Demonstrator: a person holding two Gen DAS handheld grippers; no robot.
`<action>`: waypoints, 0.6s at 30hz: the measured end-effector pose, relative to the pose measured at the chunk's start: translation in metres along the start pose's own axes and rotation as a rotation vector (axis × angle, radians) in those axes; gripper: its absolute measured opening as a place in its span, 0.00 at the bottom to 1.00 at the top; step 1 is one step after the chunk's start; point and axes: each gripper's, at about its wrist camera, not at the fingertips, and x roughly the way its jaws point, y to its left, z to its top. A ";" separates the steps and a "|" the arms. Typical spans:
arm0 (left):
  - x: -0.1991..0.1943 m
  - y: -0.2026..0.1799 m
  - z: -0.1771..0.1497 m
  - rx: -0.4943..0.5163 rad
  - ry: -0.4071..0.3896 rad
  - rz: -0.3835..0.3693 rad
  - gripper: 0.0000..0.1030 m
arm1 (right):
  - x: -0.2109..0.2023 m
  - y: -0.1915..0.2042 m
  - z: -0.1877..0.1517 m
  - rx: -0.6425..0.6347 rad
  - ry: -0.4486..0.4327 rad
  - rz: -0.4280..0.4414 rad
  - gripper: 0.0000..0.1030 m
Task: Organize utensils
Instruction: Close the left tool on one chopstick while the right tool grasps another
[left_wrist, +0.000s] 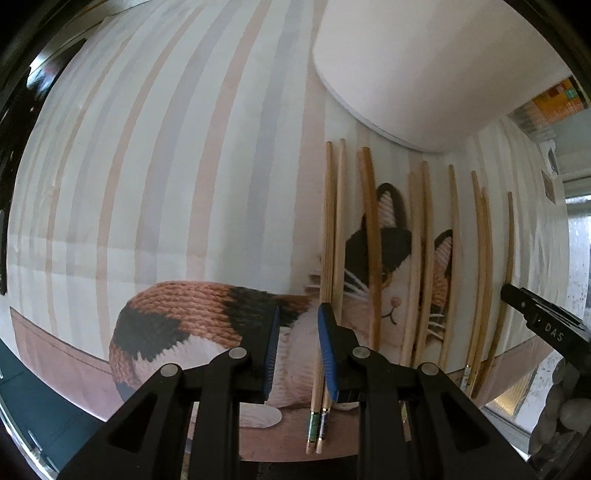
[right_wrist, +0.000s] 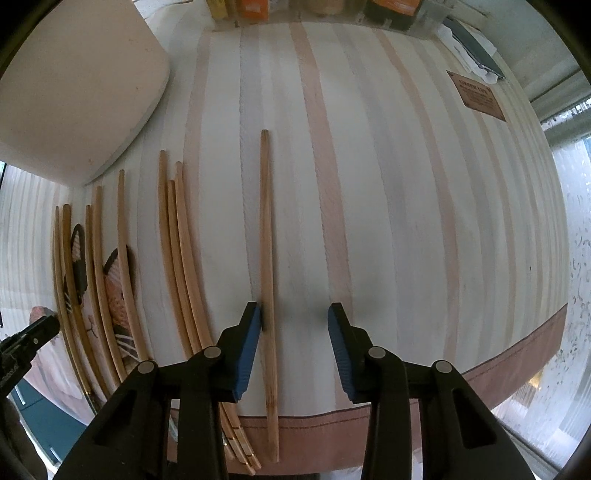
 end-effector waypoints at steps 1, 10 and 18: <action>-0.001 0.001 0.000 0.005 0.000 0.000 0.18 | 0.000 -0.001 -0.001 -0.001 0.000 -0.001 0.39; 0.002 -0.014 -0.012 0.066 0.001 0.047 0.19 | 0.003 0.002 -0.003 -0.001 -0.007 0.020 0.39; -0.006 0.019 -0.015 0.010 -0.013 0.109 0.04 | 0.002 0.001 -0.007 -0.001 -0.017 0.024 0.24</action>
